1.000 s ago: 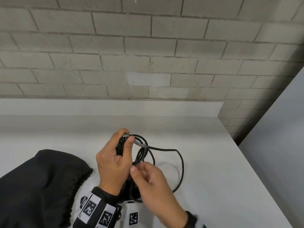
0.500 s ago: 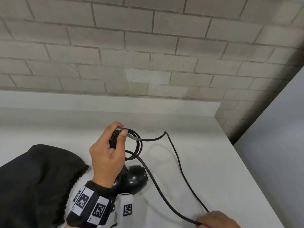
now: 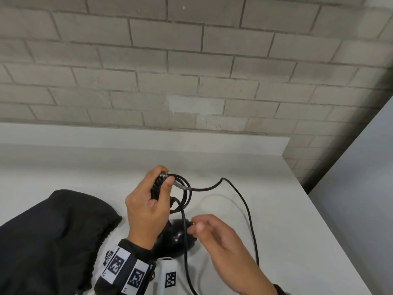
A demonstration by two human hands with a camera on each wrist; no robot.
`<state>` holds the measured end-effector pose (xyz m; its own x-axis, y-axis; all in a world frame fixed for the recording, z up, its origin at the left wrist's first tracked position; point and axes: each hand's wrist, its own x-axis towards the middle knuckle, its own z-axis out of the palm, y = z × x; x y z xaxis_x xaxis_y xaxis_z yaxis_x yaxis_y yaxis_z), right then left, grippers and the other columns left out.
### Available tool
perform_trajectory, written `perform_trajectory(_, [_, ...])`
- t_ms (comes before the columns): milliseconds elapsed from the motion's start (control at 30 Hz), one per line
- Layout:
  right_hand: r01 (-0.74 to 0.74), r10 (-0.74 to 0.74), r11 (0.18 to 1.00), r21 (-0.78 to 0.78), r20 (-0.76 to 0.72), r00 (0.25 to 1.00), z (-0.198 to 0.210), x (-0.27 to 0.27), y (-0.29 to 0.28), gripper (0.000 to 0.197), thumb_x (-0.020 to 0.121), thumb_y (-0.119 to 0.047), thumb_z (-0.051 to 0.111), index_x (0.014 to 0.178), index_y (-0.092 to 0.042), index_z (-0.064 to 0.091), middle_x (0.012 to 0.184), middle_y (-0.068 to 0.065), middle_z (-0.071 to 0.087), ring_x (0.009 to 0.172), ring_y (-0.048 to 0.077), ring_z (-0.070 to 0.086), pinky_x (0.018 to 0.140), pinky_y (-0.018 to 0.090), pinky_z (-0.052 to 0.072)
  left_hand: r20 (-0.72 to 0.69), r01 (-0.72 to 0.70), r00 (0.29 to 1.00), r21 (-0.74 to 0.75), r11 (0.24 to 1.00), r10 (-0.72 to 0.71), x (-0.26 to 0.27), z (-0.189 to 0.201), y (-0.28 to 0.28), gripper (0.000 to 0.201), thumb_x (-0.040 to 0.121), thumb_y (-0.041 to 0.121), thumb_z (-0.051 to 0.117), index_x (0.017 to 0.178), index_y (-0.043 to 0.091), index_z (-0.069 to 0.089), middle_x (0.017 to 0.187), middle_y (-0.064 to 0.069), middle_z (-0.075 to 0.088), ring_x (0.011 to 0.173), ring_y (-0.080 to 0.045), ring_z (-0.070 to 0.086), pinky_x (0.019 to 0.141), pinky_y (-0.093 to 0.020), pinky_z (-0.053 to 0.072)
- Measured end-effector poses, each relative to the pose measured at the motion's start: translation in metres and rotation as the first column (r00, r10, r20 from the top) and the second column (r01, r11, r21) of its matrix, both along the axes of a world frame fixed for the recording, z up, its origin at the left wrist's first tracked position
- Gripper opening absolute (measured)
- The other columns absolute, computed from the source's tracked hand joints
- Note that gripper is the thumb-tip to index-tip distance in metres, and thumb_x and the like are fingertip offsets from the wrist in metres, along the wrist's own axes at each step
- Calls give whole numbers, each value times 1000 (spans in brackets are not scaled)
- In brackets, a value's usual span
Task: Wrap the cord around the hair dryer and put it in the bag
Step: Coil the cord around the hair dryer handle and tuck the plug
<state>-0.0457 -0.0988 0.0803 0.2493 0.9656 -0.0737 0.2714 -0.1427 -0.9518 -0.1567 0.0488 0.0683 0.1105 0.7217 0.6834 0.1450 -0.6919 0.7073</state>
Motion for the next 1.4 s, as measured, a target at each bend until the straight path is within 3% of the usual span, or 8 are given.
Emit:
perform_trajectory(200, [-22,45,998,62,-405,913,6,-21,23,16,101,-22,50,101,-11,63,57,-2,47,49,11,43,52,26,46,-12,10,1000,0,1000,-10,-2,0,-2,13,94,38,54,102,30,60,86,7,61,68,-10,61,60,-24,50])
perform_trajectory(500, [259,-208,962,86,-387,898,-4,35,-38,21,87,-24,54,83,-12,70,54,6,39,48,18,32,46,31,38,6,-3,1000,-18,1000,3,-1,-4,8,15,94,44,53,100,33,61,72,3,57,58,-18,56,55,-34,47])
perform_trajectory(667, [443,-444,884,-151,31,895,-64,76,-56,21,99,-10,53,89,-10,71,58,0,60,44,17,46,50,29,41,7,5,1000,-3,1000,-5,-1,-4,6,17,95,42,53,102,29,61,67,5,58,57,-21,57,55,-35,47])
perform_trajectory(767, [524,-432,846,-98,449,782,-81,74,-52,26,90,-16,67,115,-15,64,95,-7,59,84,16,61,77,20,46,11,11,1000,-12,1000,-11,0,-5,4,17,95,42,54,102,28,61,66,4,58,57,-23,56,53,-37,48])
perform_trajectory(1000, [96,-355,900,425,588,727,-23,34,4,35,95,-31,58,129,-26,48,131,-13,48,128,0,41,105,10,30,11,18,1000,-4,1000,-18,-1,-4,1,15,95,42,53,100,30,61,77,3,58,58,-19,56,54,-36,47])
perform_trajectory(1133, [-93,-236,928,360,764,601,-7,32,40,44,97,-36,54,136,-20,40,133,-2,55,131,13,43,117,33,22,11,36,999,-9,999,-36,-2,-4,1,15,95,41,53,100,30,61,72,4,57,56,-18,55,53,-37,47])
perform_trajectory(1267, [-212,-250,885,414,808,534,6,34,49,12,98,-23,56,109,-18,54,92,-4,61,82,15,54,85,35,49,12,35,999,-23,999,-35,-1,-4,3,17,95,42,53,100,28,62,67,4,55,55,-20,53,51,-39,47])
perform_trajectory(1400, [-300,-297,827,475,823,484,26,29,45,13,101,-20,53,98,-12,62,83,-1,55,71,19,45,67,32,43,25,25,999,12,1000,-25,0,-3,3,22,96,40,54,99,21,64,72,4,60,60,-18,55,55,-36,46])
